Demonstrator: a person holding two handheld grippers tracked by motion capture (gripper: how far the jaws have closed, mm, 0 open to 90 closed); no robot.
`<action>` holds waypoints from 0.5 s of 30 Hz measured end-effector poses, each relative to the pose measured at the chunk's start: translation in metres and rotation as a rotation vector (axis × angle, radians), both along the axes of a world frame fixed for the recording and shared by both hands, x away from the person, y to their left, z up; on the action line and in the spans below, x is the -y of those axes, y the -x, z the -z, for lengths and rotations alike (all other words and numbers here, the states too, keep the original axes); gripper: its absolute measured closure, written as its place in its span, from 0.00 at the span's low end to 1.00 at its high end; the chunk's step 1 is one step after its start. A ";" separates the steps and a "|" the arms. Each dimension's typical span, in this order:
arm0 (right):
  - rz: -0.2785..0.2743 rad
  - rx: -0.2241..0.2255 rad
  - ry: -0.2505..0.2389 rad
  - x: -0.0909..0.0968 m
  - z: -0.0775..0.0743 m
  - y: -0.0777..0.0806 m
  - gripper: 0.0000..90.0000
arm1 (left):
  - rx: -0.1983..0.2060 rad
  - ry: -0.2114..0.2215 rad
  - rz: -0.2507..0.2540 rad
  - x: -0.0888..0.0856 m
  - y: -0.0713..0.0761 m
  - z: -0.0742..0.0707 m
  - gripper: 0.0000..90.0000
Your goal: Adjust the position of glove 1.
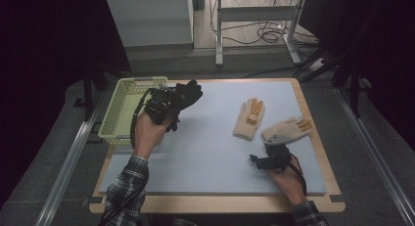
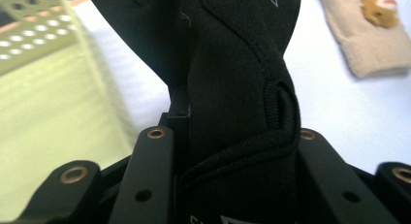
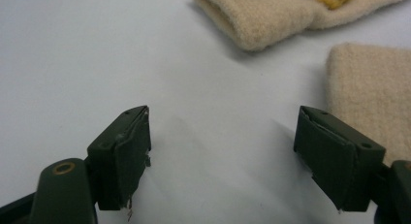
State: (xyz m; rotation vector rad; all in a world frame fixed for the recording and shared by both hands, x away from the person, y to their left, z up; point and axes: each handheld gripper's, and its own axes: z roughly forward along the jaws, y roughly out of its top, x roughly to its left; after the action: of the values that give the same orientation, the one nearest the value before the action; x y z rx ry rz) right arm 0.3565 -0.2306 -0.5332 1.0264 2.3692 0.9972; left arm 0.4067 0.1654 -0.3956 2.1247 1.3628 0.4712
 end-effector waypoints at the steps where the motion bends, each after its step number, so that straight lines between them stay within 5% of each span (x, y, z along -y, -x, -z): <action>1: 0.000 0.001 -0.002 0.000 0.000 0.000 0.23 | 0.004 -0.002 -0.010 -0.004 -0.001 -0.002 0.75; 15: 0.000 0.001 -0.002 0.000 0.000 0.000 0.23 | 0.033 -0.006 -0.191 -0.078 -0.005 -0.016 0.74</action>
State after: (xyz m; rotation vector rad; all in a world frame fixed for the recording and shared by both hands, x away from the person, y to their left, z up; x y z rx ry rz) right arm 0.3566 -0.2305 -0.5334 1.0257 2.3678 1.0001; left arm 0.4119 0.2430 -0.3791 1.9912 1.5549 0.5839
